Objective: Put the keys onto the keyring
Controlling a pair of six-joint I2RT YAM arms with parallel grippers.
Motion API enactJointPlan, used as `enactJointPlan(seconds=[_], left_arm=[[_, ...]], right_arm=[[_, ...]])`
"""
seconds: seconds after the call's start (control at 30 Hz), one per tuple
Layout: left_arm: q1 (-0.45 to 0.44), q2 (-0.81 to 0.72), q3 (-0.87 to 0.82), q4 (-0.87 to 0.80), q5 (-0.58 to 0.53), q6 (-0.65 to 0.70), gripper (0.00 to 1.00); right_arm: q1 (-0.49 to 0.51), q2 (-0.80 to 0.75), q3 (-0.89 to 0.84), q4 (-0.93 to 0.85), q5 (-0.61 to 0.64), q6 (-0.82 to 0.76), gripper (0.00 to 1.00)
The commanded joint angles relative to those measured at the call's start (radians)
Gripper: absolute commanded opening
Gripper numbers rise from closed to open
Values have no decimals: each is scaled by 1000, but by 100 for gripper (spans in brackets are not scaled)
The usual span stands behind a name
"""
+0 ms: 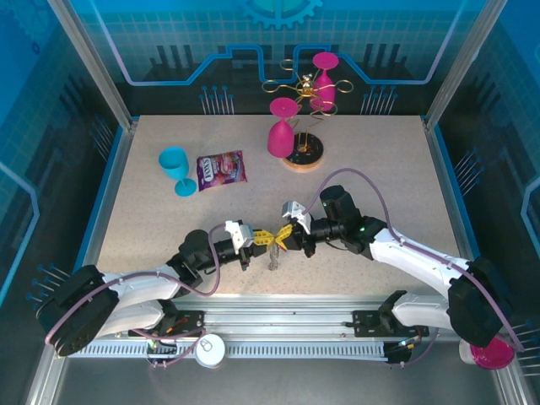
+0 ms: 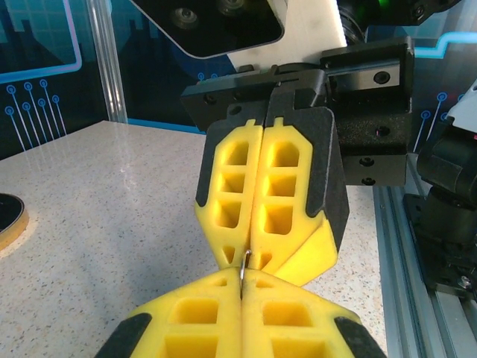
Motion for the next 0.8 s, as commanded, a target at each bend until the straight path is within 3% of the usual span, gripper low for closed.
enactJointPlan(seconds=[0.0,0.17,0.4,0.77], left_arm=[[-10,-25,6,-17,12,5,0],[-11,-107,57,-250,1,65,16],[-11,-173,132,-489,-6,133,18],[-11,-166,189,-609,34,180,0]], right_arm=[[11,-20,42,-7,-3,-46,0],[18,-31,115,-218,48,-133,0],[83,40,279,-507,214,-256,0],[187,158,456,-734,363,-404,0]])
